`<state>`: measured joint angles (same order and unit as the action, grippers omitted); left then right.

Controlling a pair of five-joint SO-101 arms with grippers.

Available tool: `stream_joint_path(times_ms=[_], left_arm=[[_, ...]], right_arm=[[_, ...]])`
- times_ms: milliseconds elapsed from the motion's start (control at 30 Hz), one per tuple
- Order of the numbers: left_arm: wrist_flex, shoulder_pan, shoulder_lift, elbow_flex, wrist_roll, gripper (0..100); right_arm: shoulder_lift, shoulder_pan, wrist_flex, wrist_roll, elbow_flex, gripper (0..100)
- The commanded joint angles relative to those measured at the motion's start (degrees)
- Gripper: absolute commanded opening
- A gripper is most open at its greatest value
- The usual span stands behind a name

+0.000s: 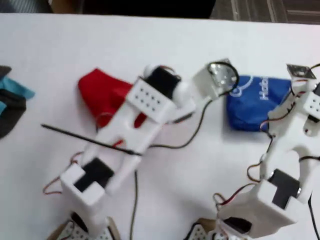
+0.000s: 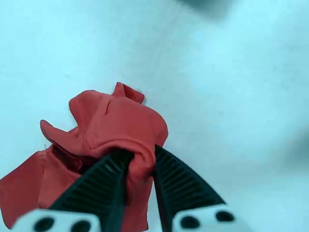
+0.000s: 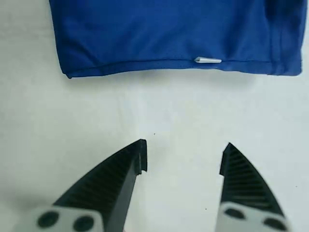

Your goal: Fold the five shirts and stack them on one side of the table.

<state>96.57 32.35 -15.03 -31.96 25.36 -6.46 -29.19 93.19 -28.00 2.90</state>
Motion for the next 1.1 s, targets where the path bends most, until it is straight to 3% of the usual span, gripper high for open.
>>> stream_joint_path(times_ms=[0,167,300,467,533,767,1067], left_arm=[[1.23,2.29,0.79,-7.25,-2.29,3],[4.84,4.92,0.62,-15.78,-4.13,3],[5.01,4.13,0.00,-13.41,-4.04,3],[5.19,1.41,-0.09,-6.20,-3.43,20],[5.27,-0.44,0.09,-4.79,-1.23,24],[4.57,-7.21,2.64,-4.79,4.31,20],[-10.37,-23.12,-9.14,2.51,3.96,20]], right_arm=[[0.31,1.19,0.48,0.44,2.02,25.3],[0.31,1.10,0.48,0.53,2.02,25.2],[0.31,1.10,1.98,0.35,2.02,25.3],[0.75,1.45,2.15,0.18,2.02,25.3],[0.84,1.54,2.15,0.09,2.29,25.3],[0.84,6.29,2.15,0.44,2.29,25.3],[0.92,17.98,2.51,0.00,2.37,25.4]])
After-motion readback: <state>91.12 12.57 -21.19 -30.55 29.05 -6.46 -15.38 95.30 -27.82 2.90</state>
